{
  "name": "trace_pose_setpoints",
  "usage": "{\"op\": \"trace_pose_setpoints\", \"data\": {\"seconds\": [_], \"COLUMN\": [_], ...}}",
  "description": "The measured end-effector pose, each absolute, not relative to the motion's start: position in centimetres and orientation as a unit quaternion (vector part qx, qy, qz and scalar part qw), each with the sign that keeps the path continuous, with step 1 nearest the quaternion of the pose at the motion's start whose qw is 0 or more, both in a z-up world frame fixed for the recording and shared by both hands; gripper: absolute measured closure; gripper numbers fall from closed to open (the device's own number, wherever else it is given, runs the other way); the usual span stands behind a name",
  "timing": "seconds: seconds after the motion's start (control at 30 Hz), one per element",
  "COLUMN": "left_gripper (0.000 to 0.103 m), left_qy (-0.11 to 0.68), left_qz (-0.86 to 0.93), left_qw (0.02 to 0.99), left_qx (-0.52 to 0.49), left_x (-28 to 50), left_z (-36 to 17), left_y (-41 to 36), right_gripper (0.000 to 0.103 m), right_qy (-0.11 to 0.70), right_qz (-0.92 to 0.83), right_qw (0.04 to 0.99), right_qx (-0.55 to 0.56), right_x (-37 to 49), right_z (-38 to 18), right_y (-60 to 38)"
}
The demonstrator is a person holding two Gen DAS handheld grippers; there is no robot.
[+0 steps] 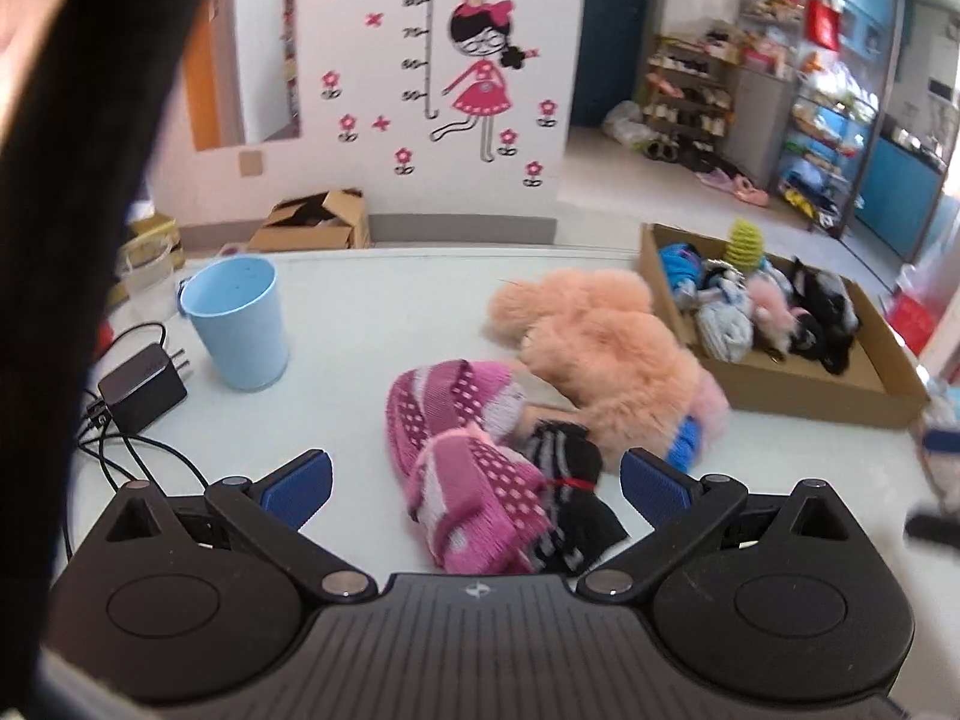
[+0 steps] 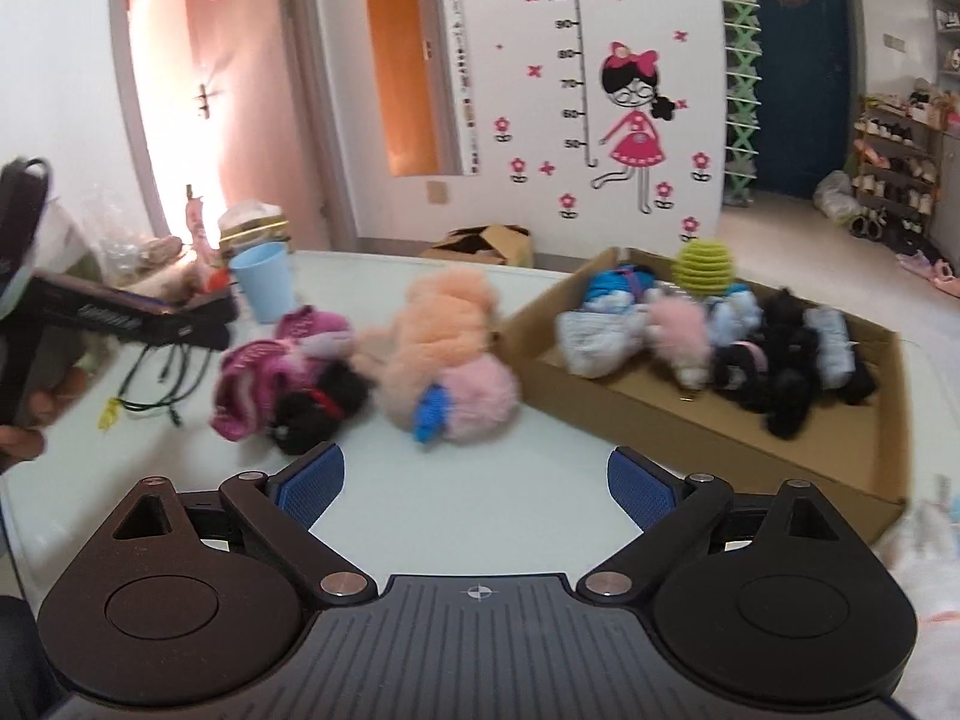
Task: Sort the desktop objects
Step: 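Move left tool to pink polka-dot socks while right tool reaches black striped sock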
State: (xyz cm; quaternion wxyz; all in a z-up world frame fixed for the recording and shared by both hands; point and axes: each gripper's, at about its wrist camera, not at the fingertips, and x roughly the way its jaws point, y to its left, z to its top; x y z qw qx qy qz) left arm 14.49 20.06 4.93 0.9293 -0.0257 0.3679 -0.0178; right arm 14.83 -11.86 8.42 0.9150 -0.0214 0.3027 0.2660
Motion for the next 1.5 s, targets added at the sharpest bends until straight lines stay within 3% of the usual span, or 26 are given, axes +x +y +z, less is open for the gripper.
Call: {"op": "trace_pose_setpoints", "data": {"seconds": [0.4,1.0,1.03,1.2,1.27,1.5], "left_gripper": [0.001,0.003,0.004,0.033,0.037,0.016], "left_qy": [0.413,0.388,0.387,0.417,0.428,0.423], "left_qz": [0.012,-0.004,-0.013,-0.034,-0.044,-0.031], "left_qw": [0.909,0.922,0.922,0.908,0.903,0.905], "left_qx": [-0.057,0.012,0.017,0.02,-0.004,0.004], "left_x": [20.0,17.0,17.1,18.3,18.5,18.0], "left_z": [0.7,0.4,0.5,-0.4,-0.8,-0.9], "left_y": [22.0,23.7,23.5,23.6,24.3,25.1], "right_gripper": [0.006,0.006,0.006,0.006,0.006,0.006], "right_qy": [0.322,0.348,0.348,0.35,0.343,0.326], "right_qz": [0.285,0.253,0.248,0.227,0.219,0.203], "right_qw": [0.903,0.902,0.903,0.908,0.913,0.923], "right_qx": [-0.005,0.032,0.038,0.041,0.035,0.013], "right_x": [16.4,19.2,19.3,19.6,19.6,19.5], "right_z": [5.7,3.2,3.1,2.5,2.2,1.3], "right_y": [-4.7,0.0,0.1,1.3,1.9,3.9]}}
